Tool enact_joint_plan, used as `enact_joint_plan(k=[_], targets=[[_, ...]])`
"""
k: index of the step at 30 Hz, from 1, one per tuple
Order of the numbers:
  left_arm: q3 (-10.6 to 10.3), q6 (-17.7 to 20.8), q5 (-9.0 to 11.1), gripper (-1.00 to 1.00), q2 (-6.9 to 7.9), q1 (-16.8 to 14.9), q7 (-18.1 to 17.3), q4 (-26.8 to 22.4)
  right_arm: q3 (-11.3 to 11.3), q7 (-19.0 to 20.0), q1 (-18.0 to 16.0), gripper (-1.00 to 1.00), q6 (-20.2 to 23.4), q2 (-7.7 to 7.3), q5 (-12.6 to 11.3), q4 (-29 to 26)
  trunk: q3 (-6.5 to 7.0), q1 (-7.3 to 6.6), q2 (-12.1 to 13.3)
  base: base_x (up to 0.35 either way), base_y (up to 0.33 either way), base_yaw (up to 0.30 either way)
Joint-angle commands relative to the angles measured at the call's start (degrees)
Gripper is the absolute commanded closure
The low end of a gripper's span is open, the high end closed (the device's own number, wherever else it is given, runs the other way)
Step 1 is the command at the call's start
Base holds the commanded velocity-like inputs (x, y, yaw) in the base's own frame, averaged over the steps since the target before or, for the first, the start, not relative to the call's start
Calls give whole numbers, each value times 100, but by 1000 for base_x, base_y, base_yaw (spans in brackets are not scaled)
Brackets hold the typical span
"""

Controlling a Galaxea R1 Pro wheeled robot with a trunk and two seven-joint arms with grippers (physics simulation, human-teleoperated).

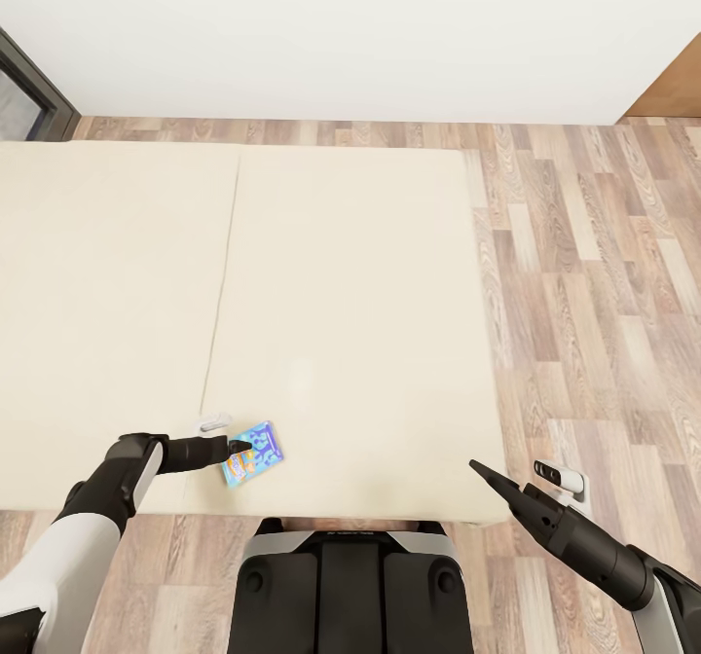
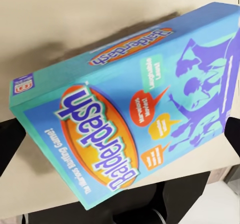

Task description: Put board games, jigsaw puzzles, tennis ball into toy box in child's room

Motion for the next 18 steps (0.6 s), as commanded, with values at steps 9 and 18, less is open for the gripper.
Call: enact_joint_plan(k=[9, 18], targets=[[34, 26, -44, -100, -2, 1, -42, -6, 1, 7, -2, -100, 49, -1, -18, 0, -6, 3, -9, 0, -78, 0], [33, 17, -40, -100, -2, 0, -48, -6, 1, 7, -2, -100, 47, -1, -16, 0, -6, 3, -9, 0, -89, 0]])
